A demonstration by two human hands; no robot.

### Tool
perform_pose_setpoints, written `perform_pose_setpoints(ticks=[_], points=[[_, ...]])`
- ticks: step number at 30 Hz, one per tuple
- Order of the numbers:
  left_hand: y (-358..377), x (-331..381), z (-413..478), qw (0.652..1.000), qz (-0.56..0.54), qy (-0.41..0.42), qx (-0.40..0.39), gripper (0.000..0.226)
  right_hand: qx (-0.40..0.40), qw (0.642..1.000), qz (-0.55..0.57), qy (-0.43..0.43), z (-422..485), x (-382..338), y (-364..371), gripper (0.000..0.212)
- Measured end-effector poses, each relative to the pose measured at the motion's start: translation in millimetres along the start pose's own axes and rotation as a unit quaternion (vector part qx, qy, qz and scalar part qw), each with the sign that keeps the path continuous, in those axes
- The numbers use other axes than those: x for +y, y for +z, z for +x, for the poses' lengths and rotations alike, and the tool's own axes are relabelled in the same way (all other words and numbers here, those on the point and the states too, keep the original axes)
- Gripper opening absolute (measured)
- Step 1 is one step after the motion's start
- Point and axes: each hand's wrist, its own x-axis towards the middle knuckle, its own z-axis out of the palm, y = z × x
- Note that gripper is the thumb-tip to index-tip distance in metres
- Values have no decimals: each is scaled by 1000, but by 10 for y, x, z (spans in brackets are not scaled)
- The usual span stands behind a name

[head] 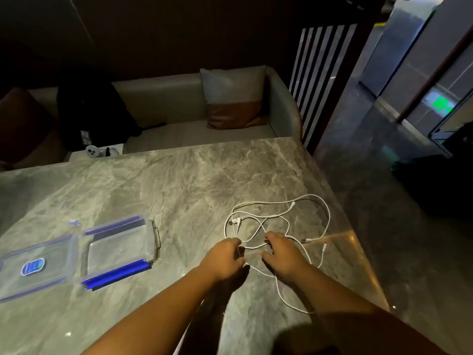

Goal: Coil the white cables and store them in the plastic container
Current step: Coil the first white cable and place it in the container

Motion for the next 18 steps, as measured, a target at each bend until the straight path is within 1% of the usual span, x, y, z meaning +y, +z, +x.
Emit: perform_pose_setpoints(ticks=[5,8,12,18], points=[[27,29,139,999,-37,-24,13,40,-35,998,-22,-37,336,-7,-157,36],[39,30,211,996,-86,-32,15,41,-52,996,-37,-62,533,-14,-171,38],[59,-4,352,982,-177,-63,19,40,-71,989,-81,-105,764,-4,-199,32],[148,-137,572,962,-250,-105,21,36,-100,976,-116,-157,1042,53,-220,20]])
